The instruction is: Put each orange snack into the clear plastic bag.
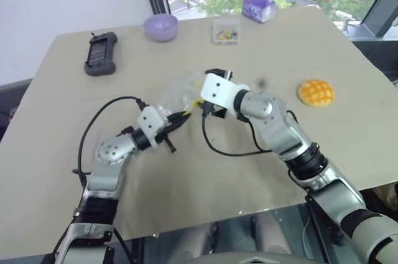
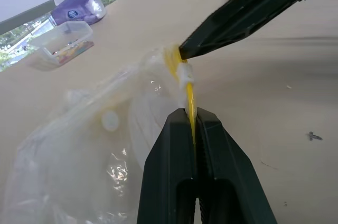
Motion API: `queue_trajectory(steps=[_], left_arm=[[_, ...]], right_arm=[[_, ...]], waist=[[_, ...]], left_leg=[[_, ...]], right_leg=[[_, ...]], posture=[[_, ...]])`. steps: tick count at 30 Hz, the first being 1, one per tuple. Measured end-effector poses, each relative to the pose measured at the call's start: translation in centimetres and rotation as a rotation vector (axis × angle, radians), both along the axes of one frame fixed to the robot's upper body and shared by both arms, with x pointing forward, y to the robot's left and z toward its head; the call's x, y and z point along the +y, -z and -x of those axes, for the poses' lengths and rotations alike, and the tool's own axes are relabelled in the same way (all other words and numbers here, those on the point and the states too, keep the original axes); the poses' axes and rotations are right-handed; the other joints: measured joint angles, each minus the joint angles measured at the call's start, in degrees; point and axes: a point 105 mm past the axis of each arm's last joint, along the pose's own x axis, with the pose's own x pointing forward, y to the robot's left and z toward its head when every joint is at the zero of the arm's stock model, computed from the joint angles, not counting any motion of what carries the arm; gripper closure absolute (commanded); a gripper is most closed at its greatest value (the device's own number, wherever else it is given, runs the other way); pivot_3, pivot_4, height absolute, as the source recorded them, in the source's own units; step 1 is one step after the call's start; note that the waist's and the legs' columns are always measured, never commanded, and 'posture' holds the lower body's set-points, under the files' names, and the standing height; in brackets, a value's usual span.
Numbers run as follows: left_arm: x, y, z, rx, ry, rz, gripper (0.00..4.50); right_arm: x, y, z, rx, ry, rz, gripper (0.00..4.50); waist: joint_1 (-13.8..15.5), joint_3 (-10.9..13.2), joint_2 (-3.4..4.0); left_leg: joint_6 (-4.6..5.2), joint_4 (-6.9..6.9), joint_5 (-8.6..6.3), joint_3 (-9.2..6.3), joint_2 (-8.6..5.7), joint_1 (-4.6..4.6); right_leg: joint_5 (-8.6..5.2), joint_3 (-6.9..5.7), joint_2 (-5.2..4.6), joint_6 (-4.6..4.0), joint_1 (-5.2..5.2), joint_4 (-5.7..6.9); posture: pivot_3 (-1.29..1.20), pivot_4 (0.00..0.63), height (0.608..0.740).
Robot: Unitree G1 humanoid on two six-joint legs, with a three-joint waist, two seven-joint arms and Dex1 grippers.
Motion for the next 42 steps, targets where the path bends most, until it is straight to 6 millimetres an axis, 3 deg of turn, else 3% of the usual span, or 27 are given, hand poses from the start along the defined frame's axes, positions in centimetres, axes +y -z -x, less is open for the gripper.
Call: queue_trajectory(steps=[4,12,19,29,33,37,42], left_arm=[[0.0,0.1,0.0,0.002,0.001,0.0,4.5],[0.0,0.1,0.0,0.003,0.001,-0.001,4.5],[-0.1,0.2,0.1,0.008,0.008,-0.003,4.5],[-0.2,0.4,0.2,0.014,0.02,-0.007,4.5],[-0.2,0.5,0.4,0.02,0.022,-0.009,4.5],[-0.2,0.4,0.5,0.015,0.024,-0.013,4.5],[-0.1,0.4,0.5,0.014,0.023,-0.015,4.5]], right_arm=[[0.5,-0.1,0.2,-0.059,-0.026,0.035,0.07],[1.0,0.2,-0.5,-0.347,-0.07,0.223,0.07],[0.2,1.5,-2.1,-0.395,-0.052,0.302,0.07],[0.8,2.2,-3.0,-0.328,-0.041,0.24,0.07],[-0.3,1.5,-4.1,-0.241,0.033,0.146,0.07],[-3.0,0.9,-5.6,-0.158,0.147,0.059,0.07],[-6.7,3.2,-5.9,-0.06,0.192,0.115,0.07]], waist=[[0.05,0.0,0.0],[0.0,-0.01,-0.01],[-0.05,-0.01,-0.01],[-0.66,-0.01,-0.01],[-1.04,-0.01,-0.01],[-1.21,-0.01,-0.01],[-1.23,-0.01,-0.01]], left_leg=[[0.0,0.01,0.0,0.0,0.0,0.0],[0.0,0.0,0.0,0.05,0.0,0.01],[0.0,0.0,0.0,0.06,0.0,0.0],[0.0,0.0,0.0,0.05,0.0,0.0],[0.0,0.0,0.0,0.03,0.0,0.0],[0.0,0.0,0.0,0.03,0.0,0.0],[0.0,0.0,0.0,0.06,0.0,-0.03]], right_leg=[[0.0,-0.01,0.0,0.0,0.0,0.0],[0.0,-0.02,0.0,0.0,-0.1,0.03],[0.0,-0.01,0.02,0.0,-0.12,0.03],[0.0,-0.01,0.02,-0.01,-0.11,0.03],[0.01,-0.02,0.03,-0.01,-0.11,0.03],[0.01,-0.02,0.02,-0.02,-0.11,0.04],[0.01,-0.02,-0.01,-0.02,-0.1,0.03]], posture=[[0.0,0.15,0.74],[0.0,0.15,0.74],[0.0,0.15,0.74],[0.0,0.15,0.74],[0.0,0.15,0.74],[0.0,0.15,0.74],[0.0,0.15,0.74]])
